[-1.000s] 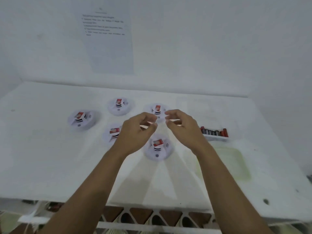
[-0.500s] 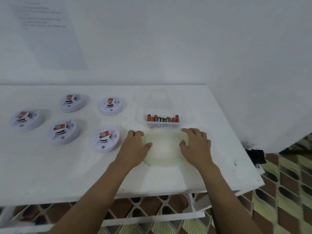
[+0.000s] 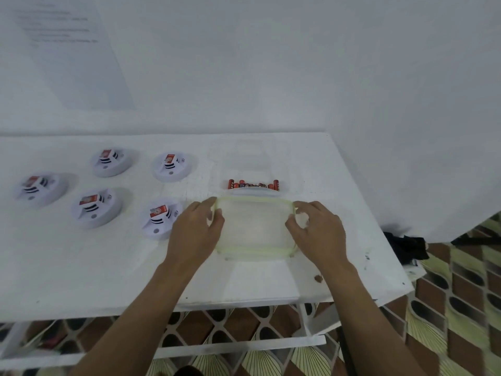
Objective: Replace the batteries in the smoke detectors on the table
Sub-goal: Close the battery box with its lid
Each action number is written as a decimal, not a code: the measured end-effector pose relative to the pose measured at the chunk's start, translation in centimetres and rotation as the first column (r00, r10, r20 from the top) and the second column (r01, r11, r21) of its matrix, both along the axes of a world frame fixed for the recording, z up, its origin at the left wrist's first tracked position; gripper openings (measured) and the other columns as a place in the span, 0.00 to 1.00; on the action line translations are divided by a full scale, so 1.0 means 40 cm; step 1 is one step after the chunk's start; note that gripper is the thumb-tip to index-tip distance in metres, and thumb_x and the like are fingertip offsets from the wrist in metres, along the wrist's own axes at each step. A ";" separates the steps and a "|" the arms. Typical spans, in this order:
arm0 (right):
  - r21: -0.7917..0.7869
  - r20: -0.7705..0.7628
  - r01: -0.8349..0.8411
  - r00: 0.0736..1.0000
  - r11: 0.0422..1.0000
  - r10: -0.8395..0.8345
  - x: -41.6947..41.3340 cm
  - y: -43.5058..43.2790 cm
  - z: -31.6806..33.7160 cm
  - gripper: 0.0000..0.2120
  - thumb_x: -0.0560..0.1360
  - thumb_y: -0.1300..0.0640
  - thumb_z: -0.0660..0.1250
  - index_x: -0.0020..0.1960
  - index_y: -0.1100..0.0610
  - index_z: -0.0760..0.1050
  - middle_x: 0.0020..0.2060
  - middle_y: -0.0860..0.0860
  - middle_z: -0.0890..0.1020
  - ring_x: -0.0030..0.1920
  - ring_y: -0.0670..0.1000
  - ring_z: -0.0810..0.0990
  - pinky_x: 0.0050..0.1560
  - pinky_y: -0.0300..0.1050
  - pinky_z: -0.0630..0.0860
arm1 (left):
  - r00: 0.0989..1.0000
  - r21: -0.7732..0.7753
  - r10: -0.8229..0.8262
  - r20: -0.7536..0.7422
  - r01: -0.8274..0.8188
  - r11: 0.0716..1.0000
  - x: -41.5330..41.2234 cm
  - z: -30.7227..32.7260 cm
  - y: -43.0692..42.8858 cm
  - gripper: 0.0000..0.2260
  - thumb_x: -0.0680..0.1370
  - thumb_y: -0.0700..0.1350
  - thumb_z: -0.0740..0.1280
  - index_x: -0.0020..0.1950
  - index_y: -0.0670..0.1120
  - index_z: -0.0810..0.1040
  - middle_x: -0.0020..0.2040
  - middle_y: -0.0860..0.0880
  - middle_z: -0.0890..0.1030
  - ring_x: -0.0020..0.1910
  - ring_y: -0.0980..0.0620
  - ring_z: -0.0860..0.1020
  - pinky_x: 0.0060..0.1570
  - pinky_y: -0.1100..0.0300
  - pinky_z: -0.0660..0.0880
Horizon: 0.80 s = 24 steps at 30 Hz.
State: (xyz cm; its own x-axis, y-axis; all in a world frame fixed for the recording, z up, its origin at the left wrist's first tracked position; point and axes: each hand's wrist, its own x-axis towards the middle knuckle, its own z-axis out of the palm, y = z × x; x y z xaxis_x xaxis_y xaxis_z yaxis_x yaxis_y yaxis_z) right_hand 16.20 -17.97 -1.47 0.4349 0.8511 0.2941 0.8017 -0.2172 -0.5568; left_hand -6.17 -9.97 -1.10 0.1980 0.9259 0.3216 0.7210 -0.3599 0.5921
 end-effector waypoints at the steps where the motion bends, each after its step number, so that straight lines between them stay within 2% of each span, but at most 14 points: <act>1: 0.010 -0.056 -0.007 0.998 1.000 0.008 -0.002 0.000 0.015 0.11 0.77 0.52 0.68 0.59 0.50 0.80 0.49 0.44 0.81 0.42 0.49 0.78 0.45 0.42 0.66 | 0.998 0.018 0.001 0.056 -0.002 1.000 0.001 0.013 0.000 0.16 0.80 0.47 0.65 0.67 0.45 0.76 0.43 0.51 0.79 0.41 0.52 0.76 0.48 0.56 0.73; 5: 0.141 -0.188 -0.047 0.979 0.989 0.074 -0.017 0.012 0.069 0.11 0.81 0.52 0.64 0.63 0.50 0.73 0.46 0.42 0.78 0.32 0.41 0.75 0.39 0.38 0.67 | 0.968 0.052 0.084 0.235 -0.098 0.994 0.004 0.067 0.015 0.14 0.80 0.50 0.66 0.63 0.47 0.77 0.43 0.55 0.78 0.38 0.54 0.74 0.45 0.61 0.68; 8: 0.216 -0.177 -0.064 0.979 0.974 0.103 -0.035 0.028 0.107 0.13 0.83 0.51 0.60 0.67 0.50 0.69 0.46 0.41 0.77 0.28 0.41 0.75 0.41 0.41 0.66 | 0.946 0.056 0.133 0.295 -0.156 0.986 0.010 0.108 0.033 0.13 0.81 0.54 0.64 0.57 0.48 0.79 0.46 0.55 0.80 0.35 0.55 0.74 0.45 0.60 0.68; 11: 0.279 -0.170 -0.089 0.975 0.956 0.141 -0.049 0.052 0.130 0.12 0.84 0.49 0.57 0.67 0.45 0.65 0.45 0.39 0.77 0.32 0.43 0.79 0.44 0.45 0.73 | 0.934 0.115 0.134 0.332 -0.181 0.977 0.015 0.142 0.041 0.12 0.82 0.56 0.61 0.51 0.49 0.75 0.45 0.54 0.79 0.37 0.50 0.78 0.44 0.55 0.73; 13: 0.330 -0.221 -0.079 0.962 0.941 0.159 -0.054 0.069 0.137 0.09 0.85 0.49 0.58 0.64 0.40 0.63 0.47 0.42 0.78 0.36 0.49 0.83 0.49 0.52 0.79 | 0.900 0.063 0.104 0.423 -0.144 0.988 0.025 0.162 0.044 0.10 0.82 0.56 0.60 0.53 0.51 0.73 0.44 0.55 0.80 0.33 0.53 0.80 0.42 0.55 0.76; 14: 0.373 -0.278 -0.062 0.944 0.926 0.175 -0.056 0.078 0.141 0.08 0.85 0.49 0.59 0.62 0.40 0.64 0.48 0.46 0.79 0.36 0.47 0.83 0.49 0.53 0.81 | 0.874 0.019 0.097 0.476 -0.121 0.992 0.032 0.168 0.049 0.09 0.82 0.55 0.59 0.54 0.51 0.73 0.43 0.56 0.80 0.31 0.54 0.80 0.40 0.56 0.77; 15: 0.413 -0.356 -0.039 0.913 0.910 0.200 -0.057 0.088 0.145 0.07 0.85 0.50 0.59 0.61 0.41 0.65 0.49 0.49 0.79 0.35 0.45 0.83 0.47 0.49 0.81 | 0.833 -0.031 0.097 0.544 -0.096 0.995 0.039 0.172 0.057 0.09 0.83 0.54 0.59 0.53 0.51 0.74 0.41 0.57 0.81 0.32 0.55 0.81 0.41 0.57 0.78; 17: 0.437 -0.569 0.032 0.784 0.899 0.249 -0.051 0.114 0.151 0.06 0.84 0.57 0.61 0.58 0.47 0.68 0.51 0.52 0.78 0.36 0.41 0.80 0.44 0.38 0.78 | 0.657 -0.149 0.124 0.743 -0.018 0.989 0.051 0.173 0.085 0.10 0.83 0.46 0.57 0.49 0.47 0.77 0.39 0.55 0.81 0.37 0.51 0.81 0.45 0.55 0.78; 18: 0.425 -0.705 0.071 0.651 0.902 0.281 -0.043 0.130 0.153 0.08 0.83 0.61 0.60 0.57 0.49 0.71 0.52 0.52 0.78 0.41 0.42 0.80 0.46 0.36 0.77 | 0.532 -0.198 0.145 0.834 0.044 0.979 0.057 0.174 0.099 0.12 0.82 0.42 0.56 0.46 0.44 0.78 0.41 0.51 0.81 0.40 0.49 0.81 0.45 0.55 0.77; 19: 0.420 -0.817 0.100 0.475 0.902 0.328 -0.032 0.146 0.154 0.11 0.82 0.66 0.58 0.54 0.52 0.73 0.54 0.53 0.78 0.49 0.46 0.79 0.51 0.38 0.76 | 0.429 -0.229 0.168 0.887 0.094 0.969 0.064 0.174 0.113 0.13 0.82 0.41 0.56 0.44 0.43 0.79 0.44 0.46 0.81 0.43 0.48 0.81 0.46 0.56 0.77; 20: 0.421 -0.877 0.123 0.309 0.899 0.368 -0.016 0.163 0.152 0.14 0.80 0.69 0.56 0.53 0.55 0.75 0.55 0.54 0.79 0.54 0.50 0.78 0.55 0.42 0.75 | 0.375 -0.251 0.192 0.907 0.117 0.961 0.070 0.175 0.125 0.14 0.82 0.42 0.57 0.42 0.42 0.80 0.46 0.44 0.81 0.45 0.48 0.80 0.46 0.58 0.78; 21: 0.425 -0.897 0.135 0.195 0.895 0.396 -0.001 0.177 0.151 0.15 0.79 0.71 0.55 0.52 0.57 0.76 0.56 0.56 0.79 0.57 0.54 0.76 0.58 0.45 0.75 | 0.358 -0.269 0.209 0.910 0.124 0.955 0.078 0.173 0.138 0.14 0.82 0.44 0.60 0.41 0.41 0.80 0.47 0.43 0.81 0.45 0.49 0.80 0.46 0.59 0.79; 22: 0.427 -0.902 0.142 0.131 0.893 0.411 0.014 0.190 0.149 0.14 0.79 0.70 0.55 0.52 0.58 0.77 0.57 0.56 0.79 0.57 0.55 0.75 0.60 0.47 0.75 | 0.368 -0.279 0.218 0.904 0.122 0.952 0.086 0.168 0.150 0.13 0.82 0.45 0.63 0.41 0.41 0.80 0.46 0.44 0.81 0.44 0.51 0.80 0.47 0.59 0.80; 24: 0.432 -0.902 0.154 0.095 0.889 0.422 0.036 0.212 0.144 0.09 0.82 0.64 0.59 0.52 0.58 0.78 0.58 0.57 0.80 0.58 0.55 0.77 0.60 0.47 0.75 | 0.424 -0.290 0.213 0.880 0.125 0.949 0.099 0.150 0.180 0.08 0.79 0.43 0.69 0.41 0.42 0.80 0.43 0.47 0.82 0.43 0.52 0.80 0.50 0.59 0.79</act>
State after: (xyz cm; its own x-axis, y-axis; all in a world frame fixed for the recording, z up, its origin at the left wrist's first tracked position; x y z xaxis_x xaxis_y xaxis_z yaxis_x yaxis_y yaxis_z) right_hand 17.63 -9.48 4.30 0.4615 0.8870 -0.0189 -0.5049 0.2451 -0.8277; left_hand -2.22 -2.79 4.90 -0.0893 0.9956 0.0266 -0.2707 -0.0500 0.9614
